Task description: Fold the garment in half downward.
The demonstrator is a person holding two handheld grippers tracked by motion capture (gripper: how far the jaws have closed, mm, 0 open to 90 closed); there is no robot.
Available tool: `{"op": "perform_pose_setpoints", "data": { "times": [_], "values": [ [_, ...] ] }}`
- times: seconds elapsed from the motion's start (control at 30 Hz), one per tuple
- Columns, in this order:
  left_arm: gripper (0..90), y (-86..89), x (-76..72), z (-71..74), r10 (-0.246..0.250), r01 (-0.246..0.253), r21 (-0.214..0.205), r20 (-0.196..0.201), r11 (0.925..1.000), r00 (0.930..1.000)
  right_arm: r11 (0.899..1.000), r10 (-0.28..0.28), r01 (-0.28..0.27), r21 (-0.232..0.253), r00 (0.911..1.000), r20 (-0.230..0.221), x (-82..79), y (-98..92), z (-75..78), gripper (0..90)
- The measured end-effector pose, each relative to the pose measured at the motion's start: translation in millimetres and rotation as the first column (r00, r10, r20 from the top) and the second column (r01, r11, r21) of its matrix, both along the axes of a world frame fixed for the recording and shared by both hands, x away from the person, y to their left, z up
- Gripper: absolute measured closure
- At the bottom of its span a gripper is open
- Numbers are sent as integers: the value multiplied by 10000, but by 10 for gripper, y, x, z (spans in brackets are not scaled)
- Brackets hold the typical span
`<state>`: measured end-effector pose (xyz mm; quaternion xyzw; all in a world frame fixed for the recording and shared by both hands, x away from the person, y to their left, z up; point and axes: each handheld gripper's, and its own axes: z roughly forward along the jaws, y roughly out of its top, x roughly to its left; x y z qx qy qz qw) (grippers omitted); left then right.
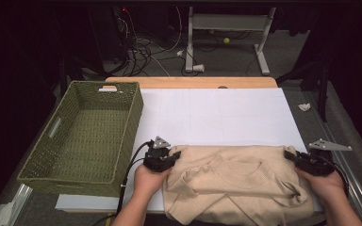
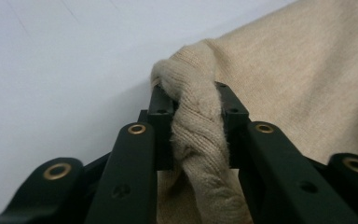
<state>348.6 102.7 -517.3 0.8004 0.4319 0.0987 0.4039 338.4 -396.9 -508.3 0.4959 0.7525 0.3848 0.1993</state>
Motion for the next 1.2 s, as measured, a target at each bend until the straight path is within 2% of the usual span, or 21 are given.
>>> {"op": "perform_pose_setpoints", "data": {
  "times": [0.1,0.17,0.27,0.37,0.4,0.47,0.53,0.6,0.67,0.83,0.9,1.0,1.03,1.1,1.13,1.2],
  "values": [
    [720,19,23,99,-22,42,-368,544,9993,9985,9999,-119,121,-46,9988,466,-1,-5,49,768],
    [723,12,63,173,8,27,-471,753,9989,9972,9999,-153,156,-25,9966,814,2,-18,129,771],
    [730,-49,136,295,-50,64,-120,1107,9999,9938,9998,-98,117,-140,9915,1300,22,-8,273,774],
    [731,-73,247,429,69,-52,-137,1285,9999,9917,9993,-38,100,-350,9852,1713,70,30,414,775],
    [731,-73,247,429,69,-52,-137,1285,9999,9917,9991,-54,128,-395,9834,1812,91,40,453,775],
    [731,-83,336,508,144,-162,109,1460,9998,9892,9990,-82,167,-416,9805,1961,122,47,496,775],
    [730,-84,418,563,258,-279,117,1522,9995,9880,9988,-129,228,-435,9763,2163,184,57,555,774],
    [729,-91,523,599,270,-300,162,1579,9994,9871,9980,-126,256,-578,9766,2149,272,77,587,774],
    [728,-93,655,583,400,-436,209,1471,9988,9883,9977,-135,267,-629,9793,2020,397,92,586,774],
    [727,-95,937,488,893,-938,293,1296,9952,9875,9957,-288,427,-817,9860,1640,742,124,493,773],
    [727,-110,1012,464,993,-1066,449,1421,9933,9849,9929,-333,504,-1074,9873,1552,886,159,454,773],
    [727,-109,1145,457,1198,-1285,509,1483,9904,9817,9921,-337,525,-1143,9865,1603,1055,185,437,772],
    [726,-102,1185,459,1321,-1393,381,1515,9895,9796,9915,-315,527,-1191,9844,1732,1105,192,448,772],
    [726,-109,1272,487,1402,-1498,493,1598,9875,9771,9902,-329,586,-1268,9801,1957,1202,207,495,772],
    [726,-109,1272,487,1402,-1498,493,1598,9875,9771,9902,-329,586,-1268,9801,1957,1202,207,495,772],
    [725,-133,1325,525,1372,-1516,657,1857,9863,9730,9872,-204,549,-1497,9746,2230,1271,231,552,771]
  ]
}}
